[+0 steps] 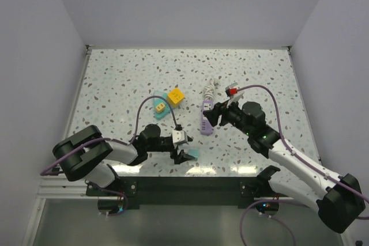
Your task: Insert the plug
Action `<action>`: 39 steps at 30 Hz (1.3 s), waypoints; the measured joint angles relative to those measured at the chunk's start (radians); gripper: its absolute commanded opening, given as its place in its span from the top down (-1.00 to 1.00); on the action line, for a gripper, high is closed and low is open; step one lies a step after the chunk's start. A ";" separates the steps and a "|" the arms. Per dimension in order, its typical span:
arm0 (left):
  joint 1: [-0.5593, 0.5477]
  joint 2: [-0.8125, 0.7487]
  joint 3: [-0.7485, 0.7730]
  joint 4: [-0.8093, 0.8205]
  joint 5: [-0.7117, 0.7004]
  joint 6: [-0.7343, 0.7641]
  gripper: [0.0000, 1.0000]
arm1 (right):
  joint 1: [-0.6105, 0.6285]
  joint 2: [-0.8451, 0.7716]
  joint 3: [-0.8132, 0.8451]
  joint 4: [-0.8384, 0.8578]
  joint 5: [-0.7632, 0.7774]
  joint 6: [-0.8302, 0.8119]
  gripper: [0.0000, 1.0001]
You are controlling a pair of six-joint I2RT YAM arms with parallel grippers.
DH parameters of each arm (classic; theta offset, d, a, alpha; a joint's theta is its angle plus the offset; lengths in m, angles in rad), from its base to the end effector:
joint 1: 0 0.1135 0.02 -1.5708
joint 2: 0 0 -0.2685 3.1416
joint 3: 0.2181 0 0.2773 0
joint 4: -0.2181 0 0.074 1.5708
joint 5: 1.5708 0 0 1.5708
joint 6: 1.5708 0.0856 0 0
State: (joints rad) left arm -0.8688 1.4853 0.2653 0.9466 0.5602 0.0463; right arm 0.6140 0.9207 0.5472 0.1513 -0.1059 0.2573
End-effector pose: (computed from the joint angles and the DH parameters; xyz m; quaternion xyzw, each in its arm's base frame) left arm 0.1509 -0.2489 0.1078 0.4881 0.6133 -0.4340 0.4441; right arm 0.2291 0.1725 0.2492 -0.1709 0.7618 0.3006 0.5478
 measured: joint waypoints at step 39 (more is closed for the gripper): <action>-0.017 -0.002 0.067 -0.024 -0.152 0.062 1.00 | -0.005 -0.058 0.000 0.011 -0.056 0.036 -0.28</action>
State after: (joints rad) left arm -0.8860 1.4837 0.3321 0.9222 0.4080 0.1081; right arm 0.6094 0.8631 0.5472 0.1619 -0.1619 0.2935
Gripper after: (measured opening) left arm 0.517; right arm 0.637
